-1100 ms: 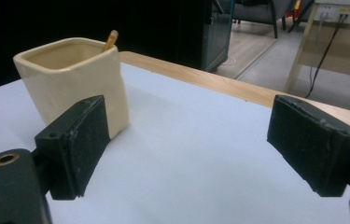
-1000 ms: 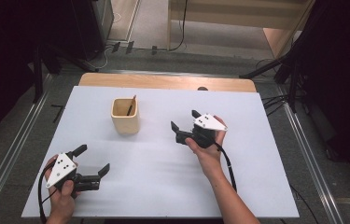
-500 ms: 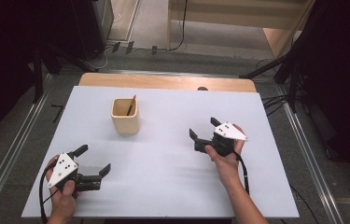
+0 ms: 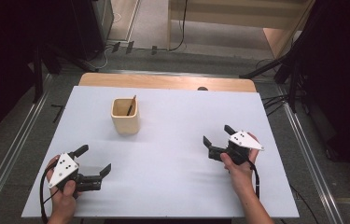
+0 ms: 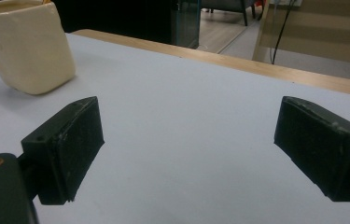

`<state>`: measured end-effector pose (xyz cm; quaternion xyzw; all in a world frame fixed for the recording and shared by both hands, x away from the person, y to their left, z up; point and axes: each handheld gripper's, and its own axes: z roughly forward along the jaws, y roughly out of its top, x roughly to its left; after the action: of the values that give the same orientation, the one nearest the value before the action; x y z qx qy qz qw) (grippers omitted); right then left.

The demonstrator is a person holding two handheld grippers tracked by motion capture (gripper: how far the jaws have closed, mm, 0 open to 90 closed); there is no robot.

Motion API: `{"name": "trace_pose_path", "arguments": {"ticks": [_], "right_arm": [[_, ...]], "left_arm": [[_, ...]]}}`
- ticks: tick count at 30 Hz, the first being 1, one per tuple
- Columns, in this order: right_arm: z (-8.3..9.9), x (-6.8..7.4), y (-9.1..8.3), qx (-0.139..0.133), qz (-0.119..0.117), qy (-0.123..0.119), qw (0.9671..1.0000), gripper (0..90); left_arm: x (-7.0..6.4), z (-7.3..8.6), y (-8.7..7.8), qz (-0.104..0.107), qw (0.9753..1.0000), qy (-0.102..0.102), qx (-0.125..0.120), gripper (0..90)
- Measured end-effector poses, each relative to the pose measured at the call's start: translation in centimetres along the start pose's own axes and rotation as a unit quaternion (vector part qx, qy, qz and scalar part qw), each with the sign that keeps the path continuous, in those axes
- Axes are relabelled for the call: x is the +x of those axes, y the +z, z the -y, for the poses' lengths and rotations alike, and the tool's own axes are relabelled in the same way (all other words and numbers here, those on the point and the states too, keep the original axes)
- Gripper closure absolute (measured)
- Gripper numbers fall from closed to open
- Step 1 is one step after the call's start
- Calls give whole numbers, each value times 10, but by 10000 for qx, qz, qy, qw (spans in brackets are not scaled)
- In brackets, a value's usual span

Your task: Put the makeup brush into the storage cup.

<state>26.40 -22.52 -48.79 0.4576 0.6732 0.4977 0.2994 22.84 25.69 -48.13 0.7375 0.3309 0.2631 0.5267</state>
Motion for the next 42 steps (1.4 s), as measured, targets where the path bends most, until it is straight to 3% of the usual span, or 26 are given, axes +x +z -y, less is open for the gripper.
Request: {"name": "trace_pose_path", "arguments": {"ticks": [27, 42], "right_arm": [[24, -38, -50, 83, 464, 128, 9988, 82], [33, -50, -69, 115, 581, 176, 9981, 81]], "left_arm": [[-1, -1, 0, -8, 10000, 10, -15, 0], [-1, -1, 0, -17, 10000, 4, -13, 0]]}}
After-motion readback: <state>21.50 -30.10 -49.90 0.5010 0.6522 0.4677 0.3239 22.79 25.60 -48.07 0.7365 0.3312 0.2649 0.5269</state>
